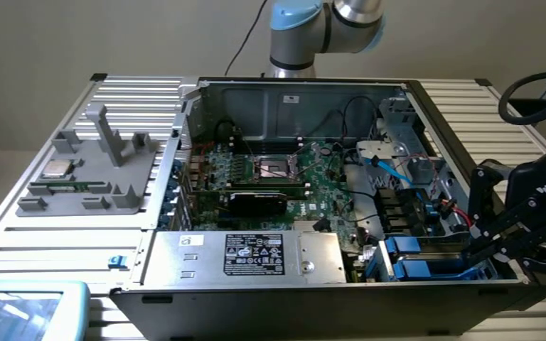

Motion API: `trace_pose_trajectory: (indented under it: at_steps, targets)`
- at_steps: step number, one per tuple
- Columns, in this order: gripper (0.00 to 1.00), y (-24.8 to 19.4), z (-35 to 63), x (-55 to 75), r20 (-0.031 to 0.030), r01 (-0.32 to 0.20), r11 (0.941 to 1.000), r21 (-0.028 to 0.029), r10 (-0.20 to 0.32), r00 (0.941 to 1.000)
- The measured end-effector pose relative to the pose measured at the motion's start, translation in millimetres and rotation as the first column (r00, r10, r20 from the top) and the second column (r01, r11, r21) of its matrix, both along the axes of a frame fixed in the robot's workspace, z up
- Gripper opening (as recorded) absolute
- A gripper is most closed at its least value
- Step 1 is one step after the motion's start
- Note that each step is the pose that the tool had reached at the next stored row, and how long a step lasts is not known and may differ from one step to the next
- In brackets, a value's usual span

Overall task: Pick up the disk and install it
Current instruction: 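Insert the first disk wire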

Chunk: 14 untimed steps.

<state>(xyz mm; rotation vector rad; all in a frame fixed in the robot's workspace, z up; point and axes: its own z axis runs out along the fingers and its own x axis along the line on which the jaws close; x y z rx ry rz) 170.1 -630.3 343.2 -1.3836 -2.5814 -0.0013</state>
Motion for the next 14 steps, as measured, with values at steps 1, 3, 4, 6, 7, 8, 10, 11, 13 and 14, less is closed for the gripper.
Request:
trace_pose_trajectory:
  at_steps: [1,3,4,6,7,8,10,11,13,14]
  targets:
    - [0.16,0.9,0.0,-0.1,0.0000,0.000,1.0000,-0.0005,0.000,1.0000]
    - [0.16,2.8,0.0,-0.6,0.0000,0.000,1.0000,-0.0010,0.000,1.0000]
    - [0.16,3.7,0.0,-0.9,0.0000,0.000,1.0000,-0.0016,0.000,1.0000]
    - [0.16,5.7,0.0,-1.6,0.0000,0.000,1.0000,-0.0036,0.000,1.0000]
    - [0.16,6.4,-0.1,-2.0,0.0000,0.001,1.0000,-0.0045,-0.001,1.0000]
    - [0.16,6.6,-0.2,-2.2,0.0000,0.001,1.0000,-0.0066,-0.001,1.0000]
    - [0.16,6.8,-0.7,-2.5,0.0000,0.002,0.9998,-0.0221,-0.002,1.0000]
    - [0.16,6.9,-0.9,-2.7,0.0000,0.003,0.9994,-0.0332,-0.003,1.0000]
    - [0.16,7.2,-1.3,-3.1,0.0001,0.004,0.9987,-0.0504,-0.004,1.0000]
    - [0.16,7.4,-1.5,-3.4,0.0002,0.005,0.9986,-0.0535,-0.005,1.0000]
